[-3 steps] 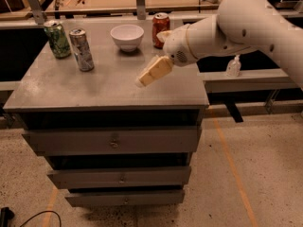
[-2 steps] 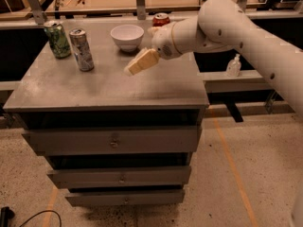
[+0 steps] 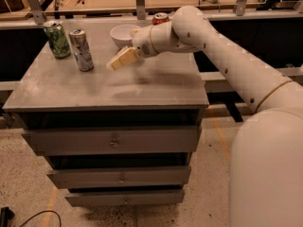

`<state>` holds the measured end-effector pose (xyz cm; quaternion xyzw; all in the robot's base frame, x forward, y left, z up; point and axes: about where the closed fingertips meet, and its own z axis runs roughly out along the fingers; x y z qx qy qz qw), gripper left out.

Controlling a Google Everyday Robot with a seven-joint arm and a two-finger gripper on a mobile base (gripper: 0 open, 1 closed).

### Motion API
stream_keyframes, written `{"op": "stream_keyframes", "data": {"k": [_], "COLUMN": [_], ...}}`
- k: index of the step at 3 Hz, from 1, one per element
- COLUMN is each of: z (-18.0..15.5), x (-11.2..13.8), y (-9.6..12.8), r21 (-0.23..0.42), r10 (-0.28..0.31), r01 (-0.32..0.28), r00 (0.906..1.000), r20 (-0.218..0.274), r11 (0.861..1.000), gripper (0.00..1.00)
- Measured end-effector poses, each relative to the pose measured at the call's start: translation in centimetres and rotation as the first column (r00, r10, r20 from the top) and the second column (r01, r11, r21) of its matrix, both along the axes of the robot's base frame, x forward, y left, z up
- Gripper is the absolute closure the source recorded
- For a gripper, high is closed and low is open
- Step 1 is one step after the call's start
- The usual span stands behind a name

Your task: Knock redbull can over

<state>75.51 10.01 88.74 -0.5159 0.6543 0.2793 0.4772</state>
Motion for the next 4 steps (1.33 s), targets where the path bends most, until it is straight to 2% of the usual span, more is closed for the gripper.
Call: {"op": "stream_keyframes", "data": {"k": [1, 2, 3, 4], "z": [0.0, 0.3, 1.3, 1.1], "x": [0.3, -0.2, -1.0, -1.2], "y": [0.3, 1.5, 5.3, 8.7], "r21": [0.006, 0.017, 0.054, 0.081], "r10": [0.001, -0.007, 0.035, 0.029], "r01": [-0.001, 0.007, -0.036, -0.028], "r00": [1.0000, 0.9999, 0.9989, 0.9996], "r20": [0.001, 0.009, 0.032, -0.006], "r11": [1.000, 1.000, 0.998, 0.996], "gripper": [0.00, 0.00, 0.00, 0.02]}}
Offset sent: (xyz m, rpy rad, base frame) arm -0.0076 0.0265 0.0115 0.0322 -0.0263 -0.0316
